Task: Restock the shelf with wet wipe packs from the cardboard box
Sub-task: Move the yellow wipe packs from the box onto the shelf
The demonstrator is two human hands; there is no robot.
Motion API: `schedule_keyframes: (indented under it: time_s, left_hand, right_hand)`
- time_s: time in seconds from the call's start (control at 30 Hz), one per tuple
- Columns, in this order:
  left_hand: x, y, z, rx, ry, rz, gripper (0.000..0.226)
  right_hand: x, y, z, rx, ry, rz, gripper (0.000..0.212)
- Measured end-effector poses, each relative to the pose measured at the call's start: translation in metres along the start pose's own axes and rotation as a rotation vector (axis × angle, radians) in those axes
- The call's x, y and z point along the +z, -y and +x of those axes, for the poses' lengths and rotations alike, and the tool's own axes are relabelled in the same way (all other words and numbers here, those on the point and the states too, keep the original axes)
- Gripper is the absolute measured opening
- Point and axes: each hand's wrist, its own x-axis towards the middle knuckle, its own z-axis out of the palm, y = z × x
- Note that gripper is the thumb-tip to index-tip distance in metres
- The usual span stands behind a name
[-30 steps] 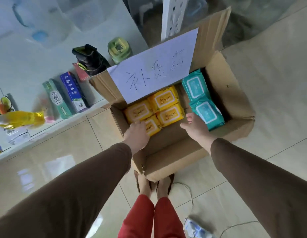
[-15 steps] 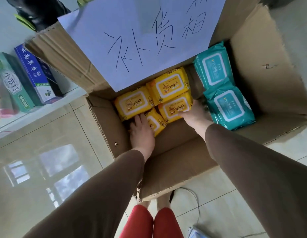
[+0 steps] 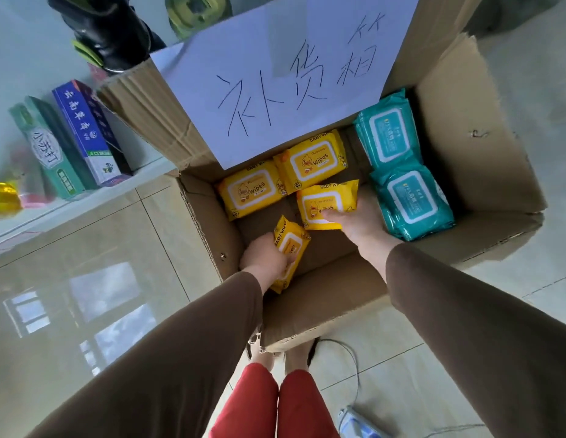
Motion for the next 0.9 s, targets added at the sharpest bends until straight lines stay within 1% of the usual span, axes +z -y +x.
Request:
schedule_keyframes:
  time_s: [0.07,0.13,0.2,0.27,0.37,0.5,0.6,0.63,0.7,0.77,0.87,0.9]
  left_hand:
    - [-0.018,-0.003,-0.026,0.025,-0.008,-0.056,0.051]
    - [-0.043,-0.007,-0.056,0.064,-0.040,-0.054,0.059]
    - [-0.077,-0.011,-0.092,0.117,-0.079,-0.032,0.068]
    - [-0.119,-0.014,-0.135,0.166,-0.113,-0.024,0.080]
    - [-0.193,-0.009,-0.210,0.220,-0.180,-0.012,0.078]
    - [-0.287,0.019,-0.312,0.289,-0.296,-0.052,0.075]
    - [-0.352,0.059,-0.378,0.316,-0.377,-0.111,0.077]
    - [-0.373,0.075,-0.398,0.334,-0.397,-0.152,0.077]
    - [-0.414,0.110,-0.429,0.369,-0.426,-0.211,0.070]
    - [-0.454,0.145,-0.454,0.383,-0.457,-0.214,0.064]
    - [-0.513,0.193,-0.475,0.398,-0.524,-0.193,0.064]
    - [-0.531,0.206,-0.477,0.402,-0.540,-0.184,0.064]
  right_hand:
    - [-0.014,0.013,-0.024,-0.077,-0.014,-0.024,0.027]
    - [-0.031,0.036,-0.057,-0.132,0.001,-0.069,0.029]
    - [-0.048,0.065,-0.094,-0.198,0.016,-0.097,0.038]
    - [-0.065,0.102,-0.137,-0.271,0.048,-0.094,0.042]
    - [-0.087,0.166,-0.207,-0.358,0.085,-0.019,0.042]
    - [-0.096,0.258,-0.302,-0.450,0.146,0.098,0.030]
    - [-0.085,0.322,-0.364,-0.513,0.179,0.105,0.022]
    - [-0.077,0.342,-0.382,-0.532,0.194,0.093,0.023]
    - [-0.054,0.382,-0.416,-0.574,0.236,0.080,0.030]
    - [-0.026,0.421,-0.445,-0.629,0.262,0.063,0.031]
    - [0.020,0.470,-0.477,-0.705,0.304,0.066,0.017]
    - [0.032,0.482,-0.482,-0.723,0.320,0.067,0.016]
